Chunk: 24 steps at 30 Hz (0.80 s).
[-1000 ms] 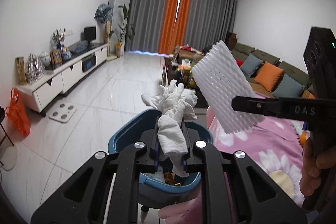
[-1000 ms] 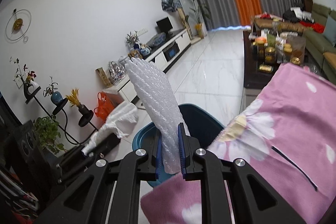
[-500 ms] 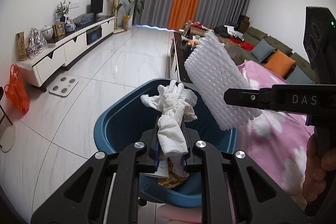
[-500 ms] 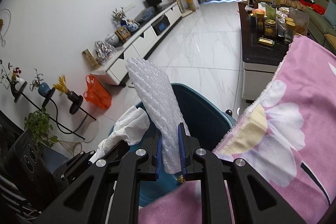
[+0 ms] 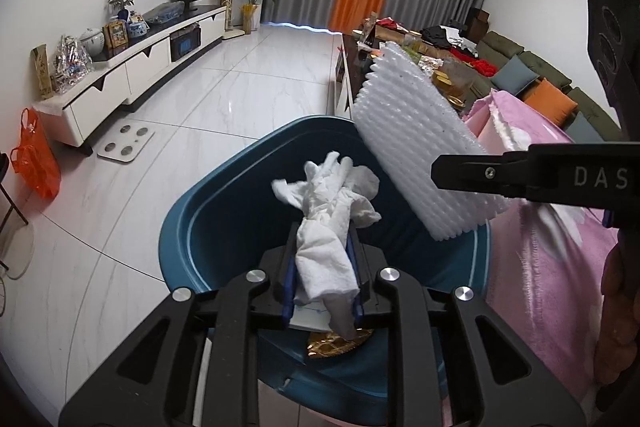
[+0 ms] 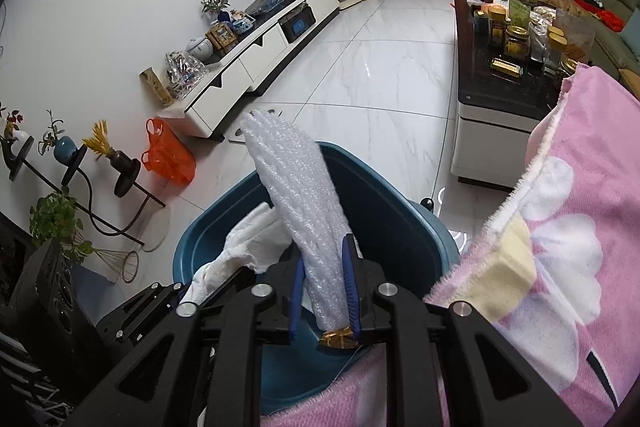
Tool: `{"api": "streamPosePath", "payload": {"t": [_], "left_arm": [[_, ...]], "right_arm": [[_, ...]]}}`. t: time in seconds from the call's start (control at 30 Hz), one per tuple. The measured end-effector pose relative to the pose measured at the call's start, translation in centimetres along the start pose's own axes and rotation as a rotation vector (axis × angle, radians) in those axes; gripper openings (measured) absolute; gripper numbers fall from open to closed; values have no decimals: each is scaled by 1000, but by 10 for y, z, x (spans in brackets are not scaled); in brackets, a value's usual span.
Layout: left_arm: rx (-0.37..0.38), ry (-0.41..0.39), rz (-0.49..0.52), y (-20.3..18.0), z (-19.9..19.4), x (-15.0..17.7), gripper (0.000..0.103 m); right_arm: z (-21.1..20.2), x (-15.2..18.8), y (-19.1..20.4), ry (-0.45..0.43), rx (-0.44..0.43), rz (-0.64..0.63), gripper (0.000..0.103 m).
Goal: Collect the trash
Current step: 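Open both tools above the blue bin to drop tissue and foam net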
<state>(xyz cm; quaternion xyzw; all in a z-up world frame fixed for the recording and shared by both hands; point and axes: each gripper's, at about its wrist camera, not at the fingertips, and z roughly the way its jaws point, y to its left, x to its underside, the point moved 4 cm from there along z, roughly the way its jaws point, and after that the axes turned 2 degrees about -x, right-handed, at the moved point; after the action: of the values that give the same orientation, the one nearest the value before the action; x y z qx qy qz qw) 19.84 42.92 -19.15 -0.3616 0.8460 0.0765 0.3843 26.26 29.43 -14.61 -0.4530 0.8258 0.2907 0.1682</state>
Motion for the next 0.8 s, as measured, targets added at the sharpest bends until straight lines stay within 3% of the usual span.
{"api": "streamPosePath", "payload": {"t": [0.13,0.23,0.3,0.4,0.57,0.67,0.8], "left_arm": [[-7,-1,-5,8,-4,4,32],[-19,-9,0,10,-3,5,42],[-30,-23,-4,9,-6,6,53],[-44,-48,-9,13,-17,5,60],[-82,-101,-12,18,-52,3,81],[-106,-144,-18,21,-81,2,93],[-130,-204,-32,27,-120,-1,97]], "right_arm": [[0,-1,-1,-3,6,5,38],[-3,-2,-3,-16,10,11,46],[-6,-3,-4,-30,7,20,55],[-14,-5,-4,-57,4,24,55],[-31,-7,2,-97,2,10,57],[-47,-5,9,-138,14,-13,62],[-71,2,16,-193,36,-46,73]]}}
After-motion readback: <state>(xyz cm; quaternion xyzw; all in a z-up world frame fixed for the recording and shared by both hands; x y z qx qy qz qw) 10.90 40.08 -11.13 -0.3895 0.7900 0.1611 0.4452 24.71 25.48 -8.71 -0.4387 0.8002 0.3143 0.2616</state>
